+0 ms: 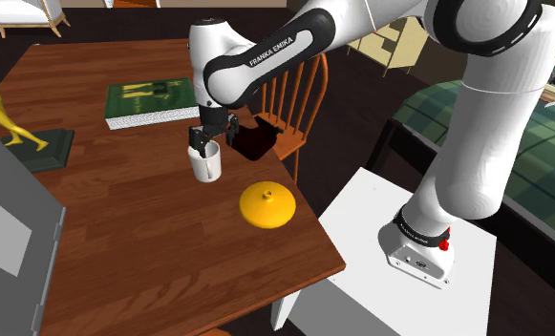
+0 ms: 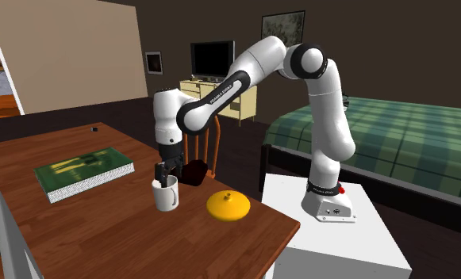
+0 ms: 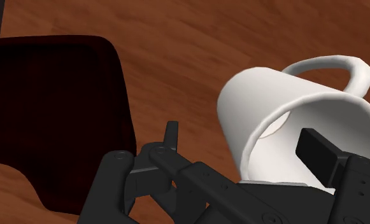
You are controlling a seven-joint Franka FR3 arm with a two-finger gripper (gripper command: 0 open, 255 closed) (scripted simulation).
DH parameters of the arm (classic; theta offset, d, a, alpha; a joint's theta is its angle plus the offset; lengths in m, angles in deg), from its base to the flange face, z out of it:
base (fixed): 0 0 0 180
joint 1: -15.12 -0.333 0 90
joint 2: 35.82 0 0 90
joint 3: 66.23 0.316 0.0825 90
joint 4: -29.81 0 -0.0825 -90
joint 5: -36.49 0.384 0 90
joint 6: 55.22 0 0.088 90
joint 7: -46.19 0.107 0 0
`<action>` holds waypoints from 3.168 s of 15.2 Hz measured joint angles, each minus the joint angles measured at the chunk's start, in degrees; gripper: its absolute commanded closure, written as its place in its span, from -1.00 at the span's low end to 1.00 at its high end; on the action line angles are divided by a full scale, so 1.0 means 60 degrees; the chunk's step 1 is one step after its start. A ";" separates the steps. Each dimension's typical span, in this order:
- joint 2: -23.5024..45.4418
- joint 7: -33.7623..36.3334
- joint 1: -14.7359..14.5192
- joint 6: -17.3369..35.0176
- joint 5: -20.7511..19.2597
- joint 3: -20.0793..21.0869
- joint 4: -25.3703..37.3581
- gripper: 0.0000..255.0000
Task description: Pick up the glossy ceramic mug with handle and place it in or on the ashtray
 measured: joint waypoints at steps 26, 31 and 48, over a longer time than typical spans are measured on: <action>-0.0402 -0.0037 0.0027 -0.0802 0.0114 0.0042 0.0417 1.00; -0.0660 -0.0086 0.0058 -0.1369 0.0188 0.0055 0.0731 1.00; -0.2208 -0.1639 0.0924 -0.2576 0.0683 -0.0512 0.0369 1.00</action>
